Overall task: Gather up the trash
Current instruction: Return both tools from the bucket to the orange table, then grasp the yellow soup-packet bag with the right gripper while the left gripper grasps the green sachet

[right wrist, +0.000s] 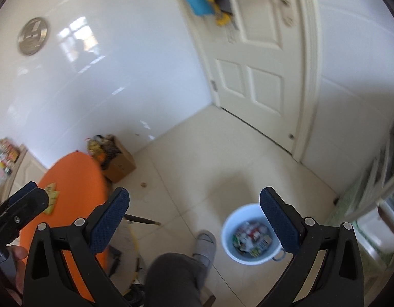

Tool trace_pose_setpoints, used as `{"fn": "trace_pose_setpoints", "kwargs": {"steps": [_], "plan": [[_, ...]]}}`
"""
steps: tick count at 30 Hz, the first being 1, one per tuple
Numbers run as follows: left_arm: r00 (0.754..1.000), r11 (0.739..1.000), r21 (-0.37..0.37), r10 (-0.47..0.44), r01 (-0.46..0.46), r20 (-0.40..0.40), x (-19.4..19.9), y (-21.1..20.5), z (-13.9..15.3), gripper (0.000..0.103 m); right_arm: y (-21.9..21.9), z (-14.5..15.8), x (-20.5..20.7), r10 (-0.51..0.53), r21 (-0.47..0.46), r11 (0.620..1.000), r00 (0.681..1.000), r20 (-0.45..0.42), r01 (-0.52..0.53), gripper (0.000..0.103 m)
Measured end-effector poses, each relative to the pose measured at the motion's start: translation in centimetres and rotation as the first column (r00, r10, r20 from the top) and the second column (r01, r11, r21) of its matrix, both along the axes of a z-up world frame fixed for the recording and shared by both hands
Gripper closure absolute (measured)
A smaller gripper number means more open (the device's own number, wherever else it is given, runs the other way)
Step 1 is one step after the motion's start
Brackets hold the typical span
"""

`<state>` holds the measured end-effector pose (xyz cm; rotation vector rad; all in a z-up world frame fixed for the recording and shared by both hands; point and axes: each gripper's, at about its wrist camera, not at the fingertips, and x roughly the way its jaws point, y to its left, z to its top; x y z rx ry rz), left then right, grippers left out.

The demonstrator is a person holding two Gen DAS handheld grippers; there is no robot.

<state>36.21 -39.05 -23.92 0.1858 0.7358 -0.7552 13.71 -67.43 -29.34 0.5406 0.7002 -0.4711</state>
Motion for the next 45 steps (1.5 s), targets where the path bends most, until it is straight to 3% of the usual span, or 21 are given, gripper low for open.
{"fn": "trace_pose_setpoints", "kwargs": {"steps": [5, 8, 15, 21, 23, 24, 27, 36, 45], "plan": [[0.990, 0.991, -0.050, 0.124, -0.121, 0.060, -3.6, 7.1, 2.4, 0.001, 5.6, 3.3, 3.2, 0.125, -0.047, 0.991, 0.991, 0.049, -0.122, 0.000], [0.970, 0.973, -0.076, 0.226, -0.220, 0.088, -5.3, 12.1, 3.5, 0.001, 9.1, 4.5, 5.4, 0.201, -0.076, 0.978, 0.977, 0.065, -0.196, 0.000], [0.891, 0.896, -0.134, 0.439, -0.424, 0.113, -9.7, 23.6, 5.4, 0.001, 17.0, 5.6, 10.5, 0.367, -0.118, 0.926, 0.928, 0.065, -0.358, 0.000], [0.833, 0.841, -0.115, 0.540, -0.529, 0.122, -12.7, 29.5, 5.3, 0.001, 22.8, 4.9, 14.6, 0.476, -0.135, 0.874, 0.879, 0.032, -0.468, 0.000], [0.822, 0.830, -0.104, 0.557, -0.547, 0.122, -12.7, 30.0, 5.3, 0.001, 24.1, 4.5, 15.7, 0.500, -0.137, 0.859, 0.866, 0.022, -0.493, 0.000], [0.835, 0.840, -0.130, 0.541, -0.527, 0.106, -12.2, 29.6, 5.4, 0.001, 24.6, 4.3, 16.2, 0.512, -0.137, 0.852, 0.859, 0.017, -0.505, 0.000], [0.817, 0.820, -0.123, 0.570, -0.559, 0.087, -12.5, 31.3, 4.9, 0.001, 26.4, 3.7, 17.9, 0.541, -0.138, 0.833, 0.841, -0.002, -0.536, 0.000], [0.780, 0.783, -0.096, 0.621, -0.615, 0.076, -7.5, 27.8, 5.3, 0.001, 30.0, 2.7, 22.6, 0.597, -0.155, 0.787, 0.801, -0.049, -0.597, 0.000], [0.780, 0.780, -0.073, 0.624, -0.621, 0.034, -0.8, 24.9, 4.3, 0.001, 31.3, -1.6, 29.1, 0.621, -0.133, 0.756, 0.766, -0.164, -0.641, 0.000]]}}
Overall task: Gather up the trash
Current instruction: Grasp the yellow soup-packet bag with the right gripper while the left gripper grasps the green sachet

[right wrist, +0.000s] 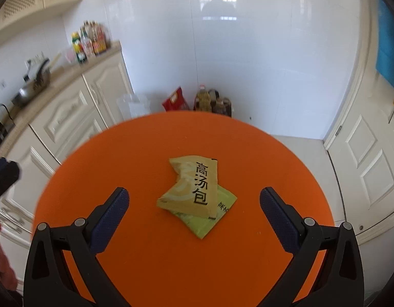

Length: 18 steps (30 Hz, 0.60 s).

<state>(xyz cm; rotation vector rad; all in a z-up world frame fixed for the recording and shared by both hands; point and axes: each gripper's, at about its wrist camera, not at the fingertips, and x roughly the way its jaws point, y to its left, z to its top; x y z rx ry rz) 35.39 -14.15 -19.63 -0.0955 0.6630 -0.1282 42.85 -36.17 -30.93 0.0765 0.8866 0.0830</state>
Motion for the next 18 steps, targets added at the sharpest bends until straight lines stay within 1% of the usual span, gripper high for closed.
{"fn": "trace_pose_setpoints", "kwargs": {"steps": [4, 6, 7, 9, 10, 11, 12, 14, 15, 16, 17, 18], "plan": [[0.999, 1.000, -0.002, -0.009, 0.008, -0.035, 3.0, -1.2, -1.1, 0.001, 0.3, -3.1, 3.1, 0.021, -0.009, 1.000, 0.997, -0.068, -0.021, 0.003], [0.998, 1.000, -0.007, -0.008, 0.007, -0.059, 4.9, -1.5, -1.9, 0.001, 0.5, -4.2, 4.2, 0.033, -0.016, 0.999, 0.995, -0.093, -0.035, 0.008], [0.997, 1.000, -0.012, -0.008, 0.007, -0.071, 5.6, -1.7, -2.2, 0.001, 0.7, -4.8, 4.8, 0.040, -0.021, 0.999, 0.993, -0.107, -0.043, 0.013], [0.995, 1.000, -0.021, -0.006, 0.004, -0.097, 7.3, -1.9, -2.9, 0.001, 1.0, -6.0, 5.9, 0.057, -0.033, 0.998, 0.989, -0.133, -0.062, 0.017], [0.994, 1.000, -0.022, -0.005, 0.003, -0.105, 7.8, -1.9, -3.2, 0.001, 1.3, -6.8, 6.5, 0.067, -0.043, 0.996, 0.986, -0.155, -0.074, 0.022], [0.994, 1.000, -0.022, -0.004, 0.001, -0.114, 8.4, -1.9, -3.5, 0.001, 1.5, -7.2, 6.8, 0.075, -0.043, 0.996, 0.983, -0.169, -0.083, 0.029], [0.993, 1.000, -0.024, -0.003, 0.000, -0.118, 8.9, -1.9, -3.7, 0.001, 1.8, -7.6, 6.8, 0.084, -0.059, 0.994, 0.983, -0.164, -0.094, 0.028], [0.992, 1.000, -0.028, 0.001, -0.005, -0.127, 9.8, -2.0, -4.1, 0.001, 2.1, -7.7, 6.5, 0.103, -0.060, 0.992, 0.984, -0.145, -0.112, 0.037], [0.991, 1.000, -0.028, 0.003, -0.007, -0.133, 10.5, -2.1, -4.3, 0.001, 2.0, -7.8, 6.4, 0.111, -0.058, 0.991, 0.984, -0.141, -0.120, 0.039], [0.991, 1.000, -0.029, 0.003, -0.007, -0.136, 10.5, -2.1, -4.4, 0.001, 1.9, -7.7, 6.3, 0.121, -0.048, 0.990, 0.983, -0.140, -0.129, 0.045], [0.990, 1.000, -0.030, 0.000, -0.005, -0.138, 10.7, -2.2, -4.6, 0.001, 1.6, -7.5, 6.0, 0.125, -0.032, 0.991, 0.982, -0.139, -0.130, 0.058], [0.990, 1.000, -0.029, -0.002, -0.002, -0.138, 10.8, -2.3, -4.7, 0.001, 1.1, -7.3, 5.9, 0.127, -0.010, 0.992, 0.982, -0.137, -0.129, 0.059]]}}
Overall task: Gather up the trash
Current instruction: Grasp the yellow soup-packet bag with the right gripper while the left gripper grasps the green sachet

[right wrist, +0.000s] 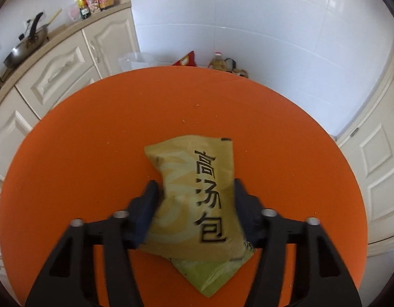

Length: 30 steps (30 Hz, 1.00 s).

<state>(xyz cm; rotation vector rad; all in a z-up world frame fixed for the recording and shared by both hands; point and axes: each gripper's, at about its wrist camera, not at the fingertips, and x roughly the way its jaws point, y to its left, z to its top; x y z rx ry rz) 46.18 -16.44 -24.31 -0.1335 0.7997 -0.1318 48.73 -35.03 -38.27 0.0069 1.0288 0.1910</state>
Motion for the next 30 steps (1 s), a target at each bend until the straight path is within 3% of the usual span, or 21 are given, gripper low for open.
{"fn": "trace_pose_setpoints", "kwargs": {"steps": [6, 11, 17, 27, 29, 30], "plan": [[0.999, 0.999, 0.017, -0.030, 0.030, 0.009, 0.0, -1.1, -0.3, 0.001, -3.5, 1.7, -2.7, -0.065, 0.163, 0.985, 0.997, 0.042, 0.057, 0.061], [0.997, 0.997, 0.035, -0.074, 0.074, 0.007, -1.1, -3.0, -0.7, 0.001, -6.8, 4.1, -5.7, -0.133, 0.208, 0.972, 0.988, 0.083, 0.113, 0.061], [0.982, 0.980, 0.063, -0.190, 0.190, -0.002, -0.1, -7.4, -1.8, 0.001, -10.2, 5.6, -8.4, -0.204, 0.208, 0.962, 0.973, 0.107, 0.178, 0.061], [0.941, 0.929, 0.158, -0.321, 0.335, -0.105, 6.9, -16.5, -6.8, 0.001, -15.2, 4.7, -10.4, -0.298, 0.239, 0.933, 0.950, 0.095, 0.269, 0.061], [0.928, 0.915, 0.171, -0.345, 0.366, -0.140, 8.4, -18.0, -8.3, 0.004, -16.1, 4.6, -10.6, -0.310, 0.246, 0.928, 0.946, 0.095, 0.280, 0.061], [0.922, 0.910, 0.167, -0.354, 0.378, -0.159, 9.1, -18.5, -9.0, 0.014, -16.4, 4.7, -10.7, -0.315, 0.250, 0.926, 0.944, 0.095, 0.284, 0.061]]}}
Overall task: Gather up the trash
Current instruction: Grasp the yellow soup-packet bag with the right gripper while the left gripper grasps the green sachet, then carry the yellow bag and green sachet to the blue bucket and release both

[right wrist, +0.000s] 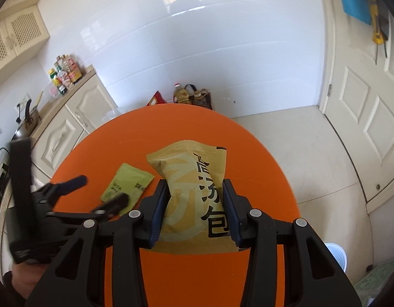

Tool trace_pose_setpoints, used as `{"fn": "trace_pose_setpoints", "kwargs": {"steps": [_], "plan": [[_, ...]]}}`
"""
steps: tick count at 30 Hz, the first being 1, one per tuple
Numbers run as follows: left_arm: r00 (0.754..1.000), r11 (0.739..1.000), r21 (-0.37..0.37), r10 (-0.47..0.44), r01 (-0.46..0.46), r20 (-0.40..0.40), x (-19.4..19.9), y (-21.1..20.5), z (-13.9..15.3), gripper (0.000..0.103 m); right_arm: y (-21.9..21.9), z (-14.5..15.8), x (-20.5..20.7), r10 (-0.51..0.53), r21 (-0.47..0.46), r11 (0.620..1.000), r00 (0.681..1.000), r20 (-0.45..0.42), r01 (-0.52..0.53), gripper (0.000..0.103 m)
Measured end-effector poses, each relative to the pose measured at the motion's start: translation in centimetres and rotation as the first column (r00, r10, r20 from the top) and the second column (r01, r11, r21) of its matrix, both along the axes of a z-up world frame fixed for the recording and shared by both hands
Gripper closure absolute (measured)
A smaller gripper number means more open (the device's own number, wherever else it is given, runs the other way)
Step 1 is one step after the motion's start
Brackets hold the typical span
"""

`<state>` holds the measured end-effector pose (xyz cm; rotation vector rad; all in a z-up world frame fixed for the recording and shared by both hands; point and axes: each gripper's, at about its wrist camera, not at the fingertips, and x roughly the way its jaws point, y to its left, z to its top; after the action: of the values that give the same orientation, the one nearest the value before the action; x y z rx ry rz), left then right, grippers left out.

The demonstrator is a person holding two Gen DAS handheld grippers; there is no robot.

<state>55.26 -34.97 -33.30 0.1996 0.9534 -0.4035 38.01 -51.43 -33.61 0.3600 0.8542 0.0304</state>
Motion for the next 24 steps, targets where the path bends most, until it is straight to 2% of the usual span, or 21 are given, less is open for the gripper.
{"fn": "trace_pose_setpoints", "kwargs": {"steps": [1, 2, 4, 5, 7, 9, 16, 20, 24], "plan": [[1.000, 1.000, -0.011, -0.004, 0.004, -0.028, 0.6, -0.3, -0.6, 0.025, -0.2, 0.0, -0.1, -0.003, 0.002, 1.000, 1.000, 0.002, 0.003, 0.061], [1.000, 1.000, -0.028, 0.004, -0.005, -0.002, 0.8, -0.2, -0.4, 0.031, -0.4, 0.1, -0.2, -0.005, 0.001, 1.000, 1.000, 0.004, 0.005, 0.061], [1.000, 0.999, -0.039, -0.001, 0.001, 0.012, 1.4, 0.1, -0.5, 0.052, -0.6, 0.1, -0.5, -0.008, 0.004, 1.000, 1.000, 0.007, 0.008, 0.061], [1.000, 0.999, -0.047, 0.000, 0.001, 0.013, 1.6, 0.4, -0.5, 0.058, -0.7, 0.1, -0.5, -0.012, 0.007, 1.000, 1.000, 0.008, 0.012, 0.061], [1.000, 0.998, -0.070, 0.001, -0.001, 0.002, 2.6, 1.2, -0.7, 0.076, -0.7, 0.0, -0.7, -0.017, 0.014, 1.000, 1.000, 0.009, 0.017, 0.061], [0.999, 0.992, -0.129, -0.003, -0.002, -0.038, 3.5, 2.3, -0.7, 0.083, -0.6, 0.0, -1.1, -0.019, 0.019, 1.000, 1.000, 0.010, 0.019, 0.061], [1.000, 0.988, -0.156, -0.004, 0.006, 0.012, 2.4, 2.9, 0.3, 0.085, -0.5, 1.3, -3.1, -0.020, 0.017, 1.000, 0.999, 0.031, 0.019, 0.061], [0.998, 0.981, -0.191, -0.012, 0.022, 0.057, 1.6, 3.4, 2.2, 0.085, -0.3, 2.8, -4.8, -0.027, 0.004, 1.000, 0.998, 0.059, 0.027, 0.061], [0.993, 0.974, -0.221, -0.027, 0.052, 0.118, -1.0, 3.4, 4.5, 0.085, -0.3, 4.8, -7.0, -0.044, -0.013, 0.999, 0.994, 0.101, 0.045, 0.061]]}}
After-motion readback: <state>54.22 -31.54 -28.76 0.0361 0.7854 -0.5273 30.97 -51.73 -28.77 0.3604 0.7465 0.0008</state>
